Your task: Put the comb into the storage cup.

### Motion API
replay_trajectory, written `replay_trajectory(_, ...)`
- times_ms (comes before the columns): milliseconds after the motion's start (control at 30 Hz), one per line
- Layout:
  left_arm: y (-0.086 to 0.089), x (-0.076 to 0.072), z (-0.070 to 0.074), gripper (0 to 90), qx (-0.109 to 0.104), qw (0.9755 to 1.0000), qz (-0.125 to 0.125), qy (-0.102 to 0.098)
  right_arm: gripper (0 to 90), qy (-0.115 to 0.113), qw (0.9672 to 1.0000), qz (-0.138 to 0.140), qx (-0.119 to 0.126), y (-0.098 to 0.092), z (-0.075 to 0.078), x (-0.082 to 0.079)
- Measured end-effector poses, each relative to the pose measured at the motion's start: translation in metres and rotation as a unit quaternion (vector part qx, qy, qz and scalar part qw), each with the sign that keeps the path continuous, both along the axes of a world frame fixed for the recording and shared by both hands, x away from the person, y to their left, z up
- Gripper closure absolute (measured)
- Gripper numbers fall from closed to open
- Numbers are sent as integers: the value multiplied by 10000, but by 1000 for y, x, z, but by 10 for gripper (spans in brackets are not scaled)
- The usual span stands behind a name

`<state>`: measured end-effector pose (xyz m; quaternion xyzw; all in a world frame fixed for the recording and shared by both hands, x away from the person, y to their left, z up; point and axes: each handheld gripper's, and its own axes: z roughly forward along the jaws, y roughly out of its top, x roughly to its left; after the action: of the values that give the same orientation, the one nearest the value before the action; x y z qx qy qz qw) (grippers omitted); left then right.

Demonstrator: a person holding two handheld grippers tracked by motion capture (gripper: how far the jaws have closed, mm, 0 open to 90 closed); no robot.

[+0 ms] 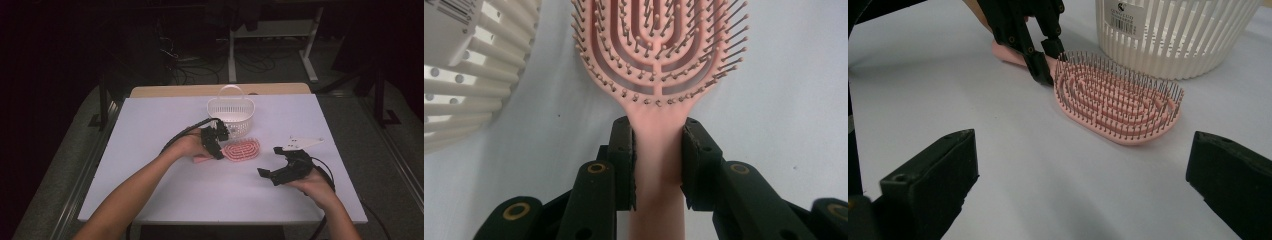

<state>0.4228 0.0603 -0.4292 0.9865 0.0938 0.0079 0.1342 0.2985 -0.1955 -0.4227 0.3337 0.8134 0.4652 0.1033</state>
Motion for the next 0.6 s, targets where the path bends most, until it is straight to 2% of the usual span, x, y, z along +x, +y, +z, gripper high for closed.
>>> replay_trajectory(600, 17, -3, 17, 708, -485, 9987, 115, 41, 0, 0, 10000, -1, -12, 0, 0, 0)
